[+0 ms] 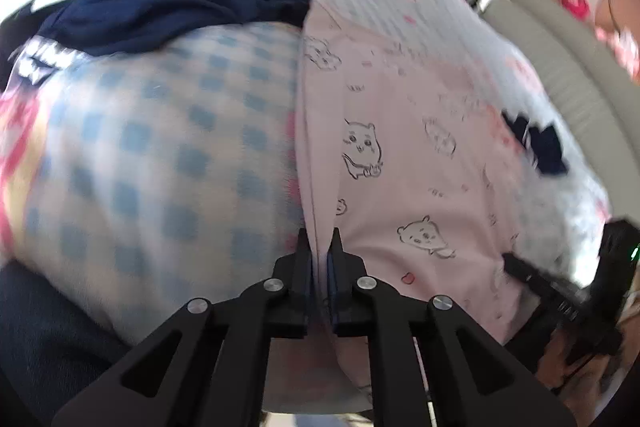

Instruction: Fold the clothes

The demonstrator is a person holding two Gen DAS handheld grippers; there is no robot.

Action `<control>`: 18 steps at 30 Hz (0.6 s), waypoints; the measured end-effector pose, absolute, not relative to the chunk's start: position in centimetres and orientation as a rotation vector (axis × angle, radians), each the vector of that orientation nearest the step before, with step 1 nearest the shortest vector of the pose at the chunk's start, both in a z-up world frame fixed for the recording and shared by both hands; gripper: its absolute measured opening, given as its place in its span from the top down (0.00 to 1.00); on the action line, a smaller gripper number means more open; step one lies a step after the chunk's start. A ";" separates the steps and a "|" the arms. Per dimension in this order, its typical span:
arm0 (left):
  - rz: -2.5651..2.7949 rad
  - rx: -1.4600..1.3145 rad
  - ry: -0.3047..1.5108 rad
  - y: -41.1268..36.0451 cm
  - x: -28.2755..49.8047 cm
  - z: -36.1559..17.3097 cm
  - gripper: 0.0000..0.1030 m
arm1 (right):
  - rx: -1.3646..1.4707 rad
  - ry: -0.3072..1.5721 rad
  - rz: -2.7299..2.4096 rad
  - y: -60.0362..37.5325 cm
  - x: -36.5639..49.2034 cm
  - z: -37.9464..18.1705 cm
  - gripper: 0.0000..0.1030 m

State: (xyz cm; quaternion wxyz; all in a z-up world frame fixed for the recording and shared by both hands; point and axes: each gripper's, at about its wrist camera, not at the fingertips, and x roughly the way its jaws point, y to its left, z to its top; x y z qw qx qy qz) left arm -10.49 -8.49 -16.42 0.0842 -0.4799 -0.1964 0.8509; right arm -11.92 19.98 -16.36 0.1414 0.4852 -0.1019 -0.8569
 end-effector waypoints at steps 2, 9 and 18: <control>2.561 -1.365 -0.622 -9.1 -10.1 -15.7 0.85 | 1.356 -0.339 -2.484 20.4 -11.7 -15.8 0.88; 2.554 -1.174 -0.351 -4.8 -9.2 -13.4 0.72 | 1.256 -0.434 -2.466 20.5 -11.4 -14.7 0.77; 2.470 -1.447 -0.239 -3.5 -10.2 -16.7 0.67 | 1.452 -0.273 -2.424 18.9 -11.5 -17.1 0.73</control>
